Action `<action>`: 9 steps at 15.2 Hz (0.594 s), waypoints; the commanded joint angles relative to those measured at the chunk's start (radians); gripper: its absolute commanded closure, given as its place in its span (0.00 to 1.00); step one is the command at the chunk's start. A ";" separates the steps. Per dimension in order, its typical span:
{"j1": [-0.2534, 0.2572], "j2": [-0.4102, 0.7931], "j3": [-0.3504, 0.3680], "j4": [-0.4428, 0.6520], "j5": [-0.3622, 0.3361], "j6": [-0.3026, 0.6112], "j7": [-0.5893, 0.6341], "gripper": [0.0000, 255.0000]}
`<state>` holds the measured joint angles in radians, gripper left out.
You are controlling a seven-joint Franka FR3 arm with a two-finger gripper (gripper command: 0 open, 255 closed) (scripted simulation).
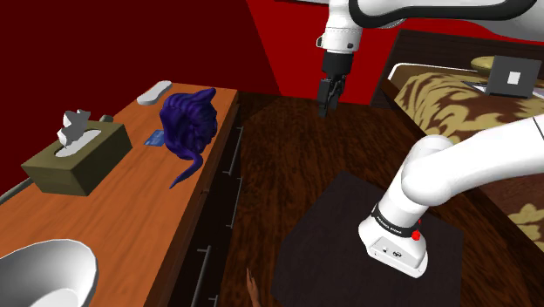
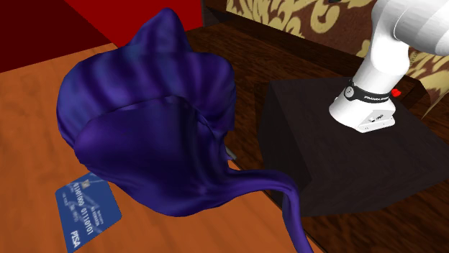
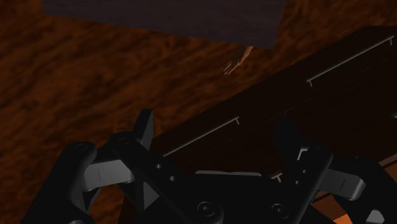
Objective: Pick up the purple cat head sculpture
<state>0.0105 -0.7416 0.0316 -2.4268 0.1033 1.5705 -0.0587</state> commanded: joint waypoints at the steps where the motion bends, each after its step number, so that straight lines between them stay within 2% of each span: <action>1: 0.000 0.000 0.000 0.000 0.000 0.000 0.000 0.00; 9: 0.040 0.172 0.186 0.110 0.077 0.101 0.230 0.00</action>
<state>0.0467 -0.5939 0.1951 -2.3315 0.1736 1.6569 0.1407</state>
